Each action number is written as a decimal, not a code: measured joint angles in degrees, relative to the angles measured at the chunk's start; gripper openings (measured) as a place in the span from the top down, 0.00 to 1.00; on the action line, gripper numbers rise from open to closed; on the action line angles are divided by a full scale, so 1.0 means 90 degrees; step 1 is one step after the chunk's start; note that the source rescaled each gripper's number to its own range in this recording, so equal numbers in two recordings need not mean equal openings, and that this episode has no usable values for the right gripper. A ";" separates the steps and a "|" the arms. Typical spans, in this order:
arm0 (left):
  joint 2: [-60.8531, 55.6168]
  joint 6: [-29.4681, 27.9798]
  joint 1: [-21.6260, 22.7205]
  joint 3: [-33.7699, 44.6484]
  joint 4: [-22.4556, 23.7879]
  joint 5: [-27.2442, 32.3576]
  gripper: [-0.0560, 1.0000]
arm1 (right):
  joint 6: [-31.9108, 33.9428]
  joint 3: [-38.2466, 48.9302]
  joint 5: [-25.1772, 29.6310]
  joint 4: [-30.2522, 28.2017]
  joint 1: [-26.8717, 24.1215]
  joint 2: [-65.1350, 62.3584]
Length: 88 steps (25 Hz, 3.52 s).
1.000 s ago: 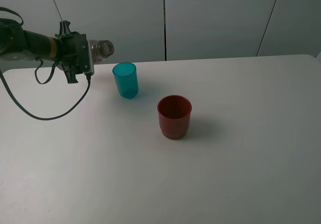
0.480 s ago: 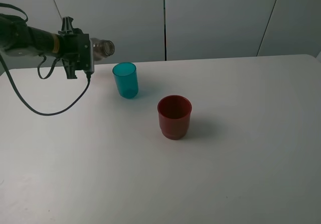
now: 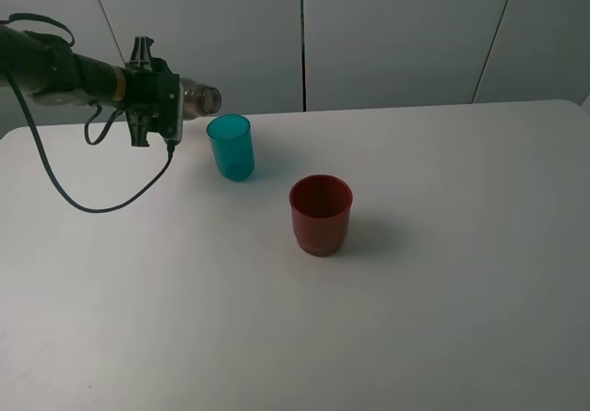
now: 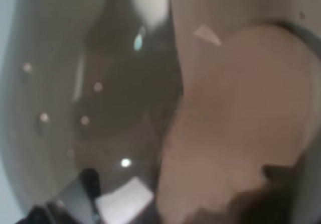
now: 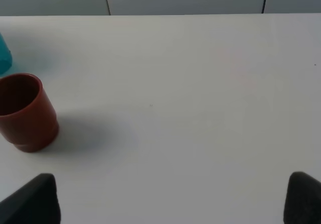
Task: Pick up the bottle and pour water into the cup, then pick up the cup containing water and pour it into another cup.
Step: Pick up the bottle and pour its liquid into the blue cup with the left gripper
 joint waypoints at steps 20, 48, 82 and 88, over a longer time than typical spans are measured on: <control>0.0060 0.0645 -0.0083 -0.0233 0.0545 0.0188 0.93 | 0.0013 0.0000 0.0000 0.0000 0.0000 0.0000; 0.0060 0.1241 -0.0083 -0.0468 0.0600 0.0004 0.93 | 0.0013 0.0000 0.0000 0.0000 0.0000 0.0000; 0.0060 0.2057 -0.0083 -0.0536 0.0473 -0.0006 0.93 | 0.0024 0.0000 0.0000 0.0000 0.0000 0.0000; 0.0060 0.2099 -0.0083 -0.0786 0.0418 -0.0083 0.93 | 0.0024 0.0000 0.0000 0.0000 0.0000 0.0000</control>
